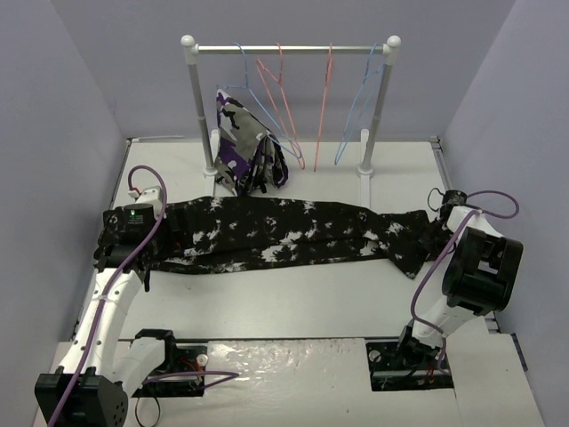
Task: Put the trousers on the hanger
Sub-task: Fold the trousers at the center of the board.
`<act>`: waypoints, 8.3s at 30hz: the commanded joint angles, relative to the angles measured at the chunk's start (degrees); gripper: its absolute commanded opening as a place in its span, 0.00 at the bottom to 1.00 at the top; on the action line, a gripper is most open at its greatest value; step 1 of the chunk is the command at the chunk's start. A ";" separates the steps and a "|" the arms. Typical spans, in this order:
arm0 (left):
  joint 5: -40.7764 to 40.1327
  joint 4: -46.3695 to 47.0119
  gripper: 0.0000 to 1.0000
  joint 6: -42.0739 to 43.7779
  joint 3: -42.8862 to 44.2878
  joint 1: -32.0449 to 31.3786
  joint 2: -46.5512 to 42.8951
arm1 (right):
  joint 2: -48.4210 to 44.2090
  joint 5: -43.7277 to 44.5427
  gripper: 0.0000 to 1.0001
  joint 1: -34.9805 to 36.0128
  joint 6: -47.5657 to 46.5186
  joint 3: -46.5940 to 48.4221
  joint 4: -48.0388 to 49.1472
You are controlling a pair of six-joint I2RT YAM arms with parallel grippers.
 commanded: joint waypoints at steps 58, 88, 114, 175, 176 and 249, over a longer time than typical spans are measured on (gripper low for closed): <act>2.12 15.02 0.97 -41.57 -2.75 -3.42 15.78 | -14.09 -3.11 0.77 8.87 -5.25 20.20 0.52; -7.61 21.32 0.68 -53.09 -4.02 -11.22 27.28 | -28.22 -7.81 1.00 18.62 -4.16 11.28 2.55; -12.54 -2.18 0.00 -38.45 14.22 -12.09 11.66 | -29.08 -2.33 1.00 19.06 -5.77 7.75 1.84; -11.11 -10.64 0.88 -24.24 -0.86 -1.18 4.25 | -8.70 -5.50 0.68 -9.14 16.17 -12.52 22.84; -11.04 -10.64 0.88 -24.59 -1.40 -1.10 4.18 | -10.43 -5.59 0.70 -6.04 15.19 -12.14 22.86; -12.86 10.04 0.00 -7.24 0.16 19.49 10.79 | -38.14 -3.27 1.00 34.43 -8.37 -2.39 1.53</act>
